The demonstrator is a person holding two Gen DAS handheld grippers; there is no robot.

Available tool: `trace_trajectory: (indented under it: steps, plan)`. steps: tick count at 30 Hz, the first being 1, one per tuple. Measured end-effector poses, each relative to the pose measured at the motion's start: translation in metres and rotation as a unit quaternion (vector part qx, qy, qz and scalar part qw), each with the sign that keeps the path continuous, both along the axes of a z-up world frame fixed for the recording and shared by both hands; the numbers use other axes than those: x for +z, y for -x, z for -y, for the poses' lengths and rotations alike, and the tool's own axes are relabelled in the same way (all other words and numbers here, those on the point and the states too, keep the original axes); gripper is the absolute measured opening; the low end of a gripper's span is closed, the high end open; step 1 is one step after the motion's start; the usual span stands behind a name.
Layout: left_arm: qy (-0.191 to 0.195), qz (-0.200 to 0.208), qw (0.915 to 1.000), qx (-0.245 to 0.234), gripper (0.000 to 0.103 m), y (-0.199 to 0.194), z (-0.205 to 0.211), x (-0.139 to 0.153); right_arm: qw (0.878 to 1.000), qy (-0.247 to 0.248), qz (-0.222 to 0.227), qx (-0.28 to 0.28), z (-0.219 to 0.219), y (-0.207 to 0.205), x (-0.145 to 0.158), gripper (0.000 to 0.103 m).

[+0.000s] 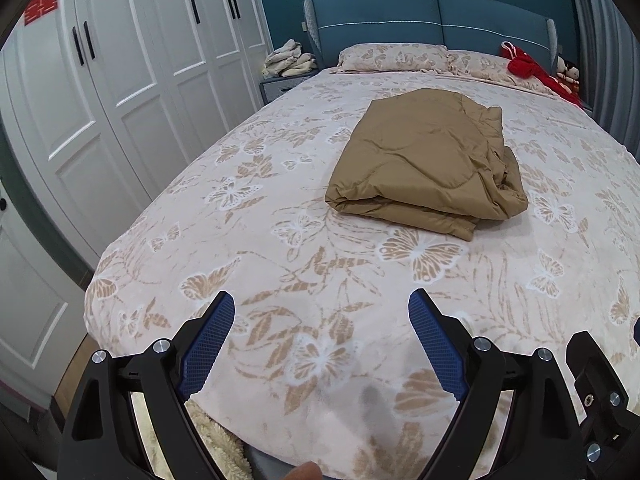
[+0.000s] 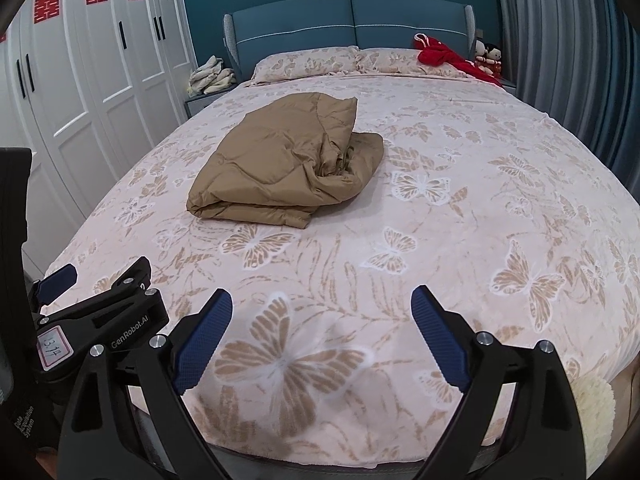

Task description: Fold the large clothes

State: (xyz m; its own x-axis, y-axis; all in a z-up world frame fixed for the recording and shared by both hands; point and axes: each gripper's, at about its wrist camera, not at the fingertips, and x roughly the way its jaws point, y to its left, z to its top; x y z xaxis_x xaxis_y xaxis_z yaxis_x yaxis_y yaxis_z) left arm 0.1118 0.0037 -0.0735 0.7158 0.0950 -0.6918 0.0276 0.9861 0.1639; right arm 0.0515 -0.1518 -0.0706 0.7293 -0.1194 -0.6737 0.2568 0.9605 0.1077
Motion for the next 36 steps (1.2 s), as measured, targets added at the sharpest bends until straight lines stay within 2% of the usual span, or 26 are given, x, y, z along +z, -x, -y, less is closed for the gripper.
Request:
trace_trajectory:
  steps: [36]
  plan:
    - [0.006, 0.002, 0.9999, 0.009, 0.088, 0.0005, -0.0065, -0.0008, 1.0, 0.007, -0.001, 0.002, -0.008, 0.0004, -0.0002, 0.089]
